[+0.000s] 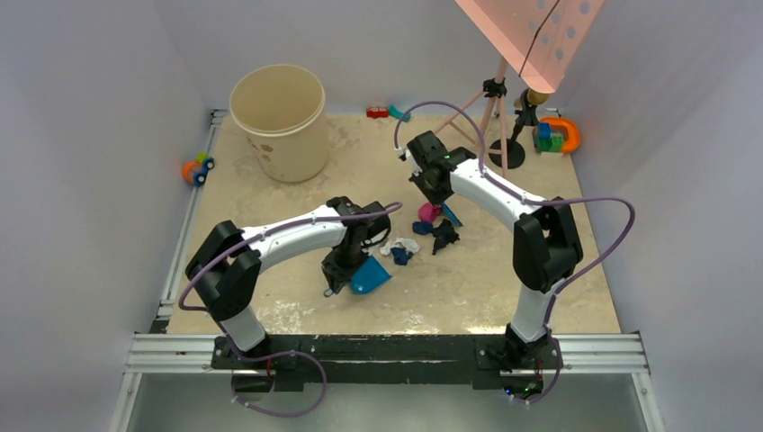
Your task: Sweep away the paper scraps from the table
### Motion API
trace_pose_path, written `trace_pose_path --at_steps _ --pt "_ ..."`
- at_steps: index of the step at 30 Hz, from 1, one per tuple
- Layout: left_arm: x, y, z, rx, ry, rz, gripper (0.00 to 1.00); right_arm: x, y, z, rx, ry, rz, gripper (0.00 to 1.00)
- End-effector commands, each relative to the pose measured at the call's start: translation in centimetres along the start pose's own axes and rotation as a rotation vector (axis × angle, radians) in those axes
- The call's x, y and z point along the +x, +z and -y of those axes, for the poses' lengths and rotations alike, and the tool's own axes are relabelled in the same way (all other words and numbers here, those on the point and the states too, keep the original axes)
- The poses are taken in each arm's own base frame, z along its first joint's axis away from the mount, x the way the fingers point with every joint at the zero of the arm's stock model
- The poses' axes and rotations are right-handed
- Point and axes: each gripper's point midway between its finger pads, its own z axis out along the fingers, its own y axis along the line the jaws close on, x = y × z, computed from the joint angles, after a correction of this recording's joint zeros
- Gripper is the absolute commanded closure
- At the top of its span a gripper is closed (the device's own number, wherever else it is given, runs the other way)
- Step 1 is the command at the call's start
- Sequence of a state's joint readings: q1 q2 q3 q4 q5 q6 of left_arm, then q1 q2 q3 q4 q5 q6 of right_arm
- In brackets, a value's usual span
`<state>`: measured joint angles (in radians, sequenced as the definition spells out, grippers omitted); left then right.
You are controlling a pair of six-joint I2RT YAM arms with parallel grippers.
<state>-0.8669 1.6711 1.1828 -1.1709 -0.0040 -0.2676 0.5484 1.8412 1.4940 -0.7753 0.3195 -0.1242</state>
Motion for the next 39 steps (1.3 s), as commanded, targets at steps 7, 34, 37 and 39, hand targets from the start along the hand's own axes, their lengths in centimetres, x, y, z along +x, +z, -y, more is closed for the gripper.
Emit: trace_pose_path --at_steps 7,34,37,39 --pt "-4.3 0.2 2.3 0.097 0.078 0.054 1.0 -0.8 -4.0 -10.5 -0.631 -0.106 0.163 1.0" --pt "-4.8 2.2 2.2 0.065 -0.011 0.102 1.0 -2.5 -13.1 -5.4 -0.475 0.253 0.38 1.0" --pt "-4.0 2.2 2.2 0.055 -0.001 0.092 1.0 -1.1 -12.5 -3.2 -0.341 0.275 0.325 1.0" --pt "-3.5 1.9 2.2 0.052 0.009 0.086 1.0 0.4 -11.4 -1.3 -0.209 0.303 0.26 1.0"
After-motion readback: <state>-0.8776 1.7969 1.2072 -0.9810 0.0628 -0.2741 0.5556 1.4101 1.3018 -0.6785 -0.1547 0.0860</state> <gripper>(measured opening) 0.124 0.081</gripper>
